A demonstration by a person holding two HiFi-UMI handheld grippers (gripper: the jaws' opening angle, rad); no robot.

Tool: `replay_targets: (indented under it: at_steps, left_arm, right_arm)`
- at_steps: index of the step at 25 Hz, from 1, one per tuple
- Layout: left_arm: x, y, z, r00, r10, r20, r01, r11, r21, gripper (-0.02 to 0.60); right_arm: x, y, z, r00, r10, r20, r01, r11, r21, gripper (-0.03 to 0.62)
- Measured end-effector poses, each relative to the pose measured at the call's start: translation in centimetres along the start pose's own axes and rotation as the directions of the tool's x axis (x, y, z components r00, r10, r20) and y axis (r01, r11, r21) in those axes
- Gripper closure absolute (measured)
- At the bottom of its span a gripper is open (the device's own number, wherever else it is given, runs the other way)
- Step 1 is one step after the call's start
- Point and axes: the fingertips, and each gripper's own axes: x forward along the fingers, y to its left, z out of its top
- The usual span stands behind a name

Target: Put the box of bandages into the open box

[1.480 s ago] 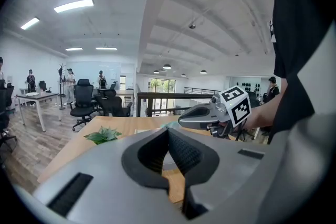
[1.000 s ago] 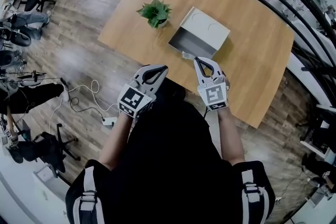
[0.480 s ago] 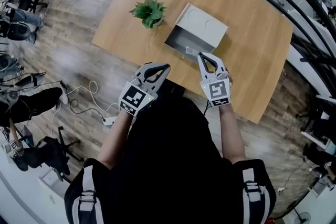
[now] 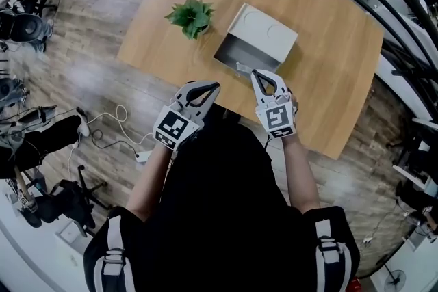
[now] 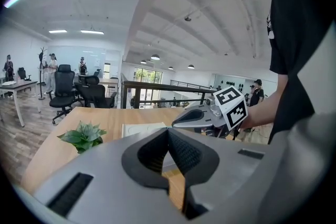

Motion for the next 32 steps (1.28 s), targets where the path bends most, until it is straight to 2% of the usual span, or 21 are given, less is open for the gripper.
replay_targets:
  at_steps: [7,32]
  left_arm:
    - [0.6,1.3,-0.7,1.0,-0.011,-0.018,0.011,1.0,-0.013,0.558]
    - [4.3,5.3,0.1,0.992,-0.09,-0.087,0.089,0.996,-0.011,0.558]
  right_arm:
    - [1.8,0.6,-1.4,1.0,0.005,-0.023,-0.004,0.998,0.068,0.569]
    - [7.8,-0.7,-6.6,0.987,0.039,-0.153,-0.014,0.986,0.164,0.569]
